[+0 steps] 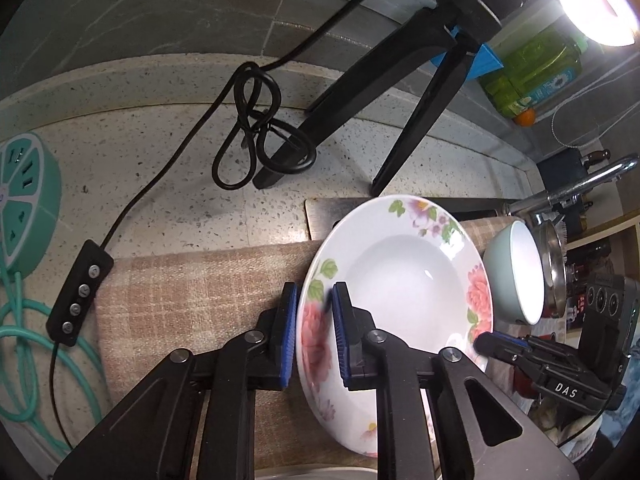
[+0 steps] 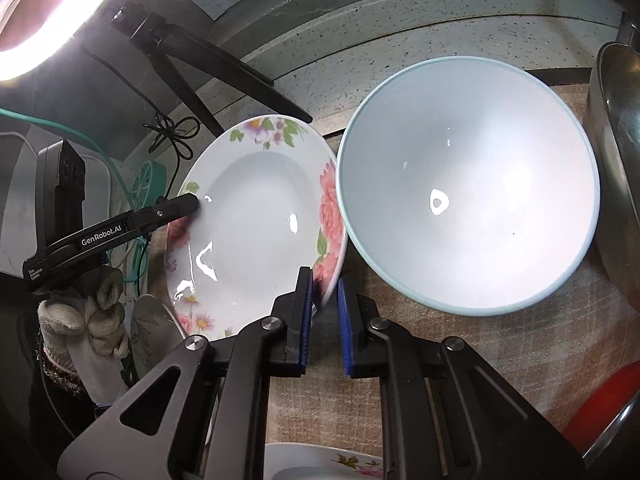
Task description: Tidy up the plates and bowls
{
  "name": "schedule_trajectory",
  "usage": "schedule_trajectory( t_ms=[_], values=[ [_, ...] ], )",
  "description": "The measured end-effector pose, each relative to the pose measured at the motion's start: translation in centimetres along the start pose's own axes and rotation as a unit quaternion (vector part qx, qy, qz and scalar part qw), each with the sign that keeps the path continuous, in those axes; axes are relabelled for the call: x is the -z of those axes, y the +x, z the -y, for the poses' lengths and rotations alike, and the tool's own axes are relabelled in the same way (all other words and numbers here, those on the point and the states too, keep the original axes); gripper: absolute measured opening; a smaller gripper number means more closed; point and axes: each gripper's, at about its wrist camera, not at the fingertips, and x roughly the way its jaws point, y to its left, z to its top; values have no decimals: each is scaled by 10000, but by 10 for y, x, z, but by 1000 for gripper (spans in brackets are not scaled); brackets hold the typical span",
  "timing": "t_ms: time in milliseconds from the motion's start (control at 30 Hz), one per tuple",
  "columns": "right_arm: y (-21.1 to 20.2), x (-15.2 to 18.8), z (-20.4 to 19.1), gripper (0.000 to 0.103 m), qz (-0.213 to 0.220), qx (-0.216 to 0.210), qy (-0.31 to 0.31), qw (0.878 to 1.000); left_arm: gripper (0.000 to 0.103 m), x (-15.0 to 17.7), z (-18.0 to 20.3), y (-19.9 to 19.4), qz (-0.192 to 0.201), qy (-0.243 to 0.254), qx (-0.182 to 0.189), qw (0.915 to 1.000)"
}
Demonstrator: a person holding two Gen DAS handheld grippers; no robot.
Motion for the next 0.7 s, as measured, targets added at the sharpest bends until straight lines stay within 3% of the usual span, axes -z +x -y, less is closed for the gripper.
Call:
schedule_trajectory(
  t_ms=[700],
  values=[
    [-7,-1,-1,12,-42,-112,47,9999,15,5,-2,-9,62,-206,-12,9998]
  ],
)
